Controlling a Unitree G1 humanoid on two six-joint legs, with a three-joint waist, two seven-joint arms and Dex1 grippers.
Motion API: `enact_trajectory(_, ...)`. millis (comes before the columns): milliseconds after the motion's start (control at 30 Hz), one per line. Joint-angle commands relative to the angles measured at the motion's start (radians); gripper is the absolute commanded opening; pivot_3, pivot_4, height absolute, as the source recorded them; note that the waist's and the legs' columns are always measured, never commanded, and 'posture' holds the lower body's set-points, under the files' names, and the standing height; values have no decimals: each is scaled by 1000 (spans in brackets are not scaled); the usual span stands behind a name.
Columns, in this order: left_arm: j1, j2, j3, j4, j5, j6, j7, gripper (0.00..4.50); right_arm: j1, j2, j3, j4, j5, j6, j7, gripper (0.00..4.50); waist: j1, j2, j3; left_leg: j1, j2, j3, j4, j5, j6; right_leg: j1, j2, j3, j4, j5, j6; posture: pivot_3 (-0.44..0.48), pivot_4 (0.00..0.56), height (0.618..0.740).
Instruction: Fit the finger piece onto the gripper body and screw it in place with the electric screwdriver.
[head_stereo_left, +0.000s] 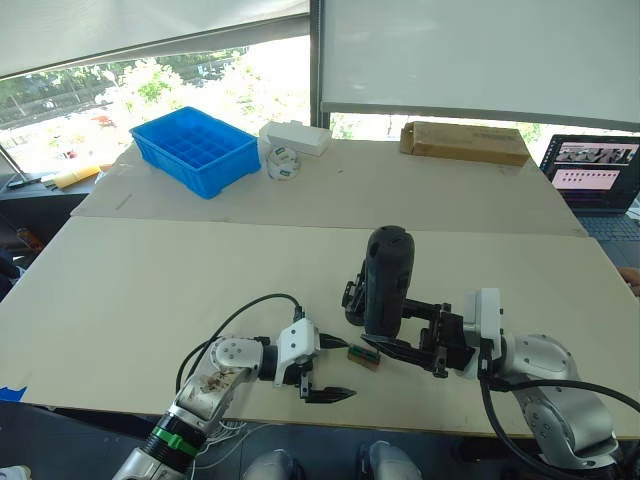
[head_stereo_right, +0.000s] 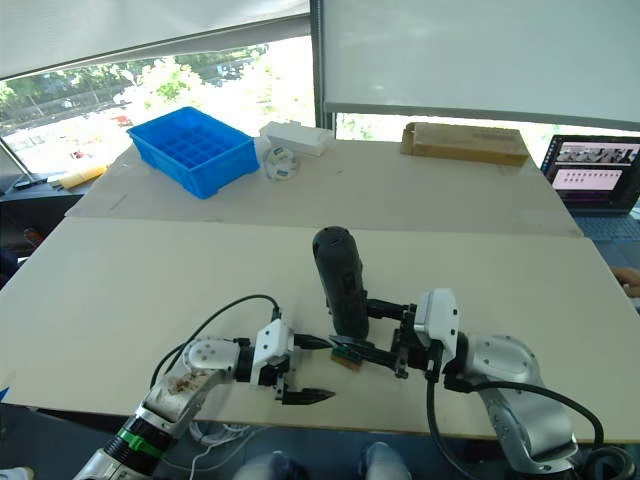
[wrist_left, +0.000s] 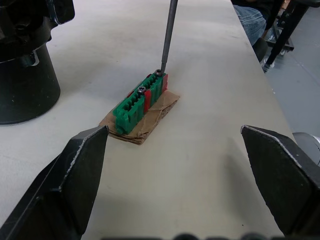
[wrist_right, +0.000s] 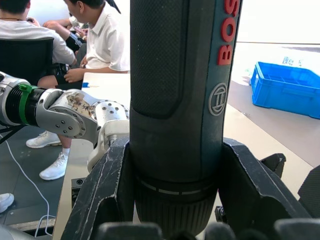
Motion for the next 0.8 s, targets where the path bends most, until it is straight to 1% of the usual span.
enact_trajectory(33, -2, -10, -6, -14, -5, -2, 9, 4500, -19, 4, -28, -51, 38, -17, -7, 1911, 0, 0, 0, 0, 0, 0, 0, 0, 0, 0, 0, 0, 0, 0, 0, 0, 150, 740)
enact_trajectory(533, -7, -11, -5, -16, -6, 4, 9, 4500, 5, -4, -24, -40, 49, -7, 0, 1911, -1, 0, 0, 0, 0, 0, 0, 0, 0, 0, 0, 0, 0, 0, 0, 0, 150, 740)
enact_trajectory(800, -10, -9, -5, -12, -4, 3, 6, 4500, 1, 7, -39, -56, 95, 0, -9, 1911, 0, 0, 0, 0, 0, 0, 0, 0, 0, 0, 0, 0, 0, 0, 0, 0, 150, 740)
